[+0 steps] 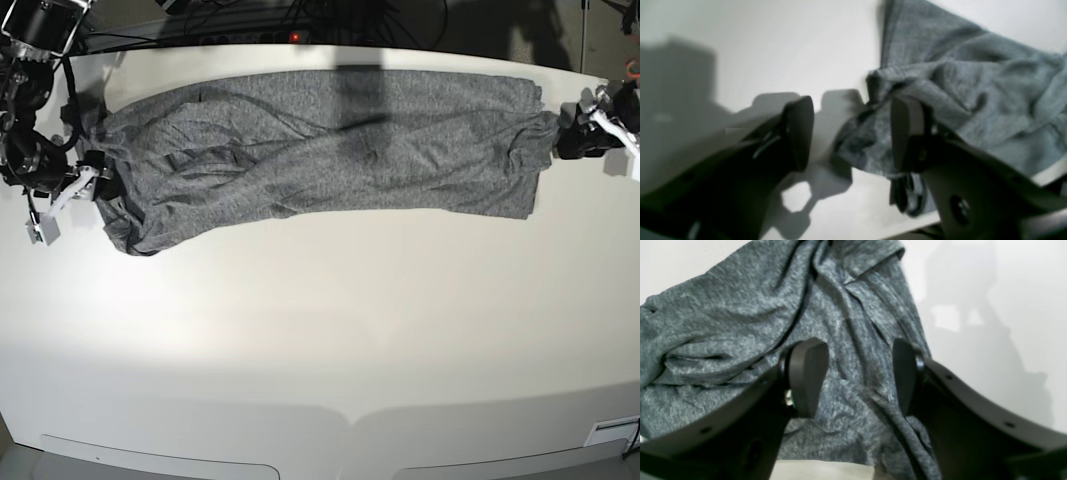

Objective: Fold the T-shirt properly
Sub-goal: 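Hold the shirt ends with both grippers and stretch the folded strip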

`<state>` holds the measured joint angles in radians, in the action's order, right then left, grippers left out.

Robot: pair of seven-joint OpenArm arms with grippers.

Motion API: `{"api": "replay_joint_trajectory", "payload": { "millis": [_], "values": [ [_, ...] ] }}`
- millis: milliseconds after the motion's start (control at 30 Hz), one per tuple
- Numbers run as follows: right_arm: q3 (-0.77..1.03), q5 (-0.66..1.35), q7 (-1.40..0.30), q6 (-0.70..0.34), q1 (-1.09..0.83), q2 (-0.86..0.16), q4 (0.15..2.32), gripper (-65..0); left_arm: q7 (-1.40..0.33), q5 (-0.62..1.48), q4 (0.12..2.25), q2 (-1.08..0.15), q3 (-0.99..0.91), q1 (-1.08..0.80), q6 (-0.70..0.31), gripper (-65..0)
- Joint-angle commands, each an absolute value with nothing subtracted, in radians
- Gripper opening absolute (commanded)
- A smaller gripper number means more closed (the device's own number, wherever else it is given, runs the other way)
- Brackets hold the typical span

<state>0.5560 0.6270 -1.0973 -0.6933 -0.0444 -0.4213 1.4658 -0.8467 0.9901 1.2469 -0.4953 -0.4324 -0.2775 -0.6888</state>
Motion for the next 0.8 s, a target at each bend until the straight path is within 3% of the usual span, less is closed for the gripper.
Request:
{"api": "replay_joint_trajectory", "payload": {
  "millis": [0,167,600,667,767],
  "values": [
    [0.562,0.639,-1.085,-0.698,-0.031,-0.441,1.481,-30.3,-0.867,1.034,1.229,-0.512,-0.435,-0.249,-0.698,-29.4],
    [0.563,0.639,-1.085,-0.698,-0.031,-0.441,1.481,-30.3,-0.981,1.068,1.166,-0.511,-0.362,-0.179,-0.698,-29.4],
    [0.562,0.639,-1.079,-0.698,-0.031,-0.441,1.481,-30.3,-0.979,1.037,1.182,-0.511,-0.084,-0.185,-0.698,-31.3],
    [0.562,0.639,-1.078,-0.698,-0.031,-0.441,1.481,-30.3,-0.979,1.037,1.182,-0.511,-0.074,-0.185,-0.698,-38.3],
    [0.563,0.639,-1.077,-0.698,-0.031,-0.441,1.481,-30.3,-0.979,1.037,1.182,-0.512,-0.07,-0.185,-0.698,-62.6]
  ]
}}
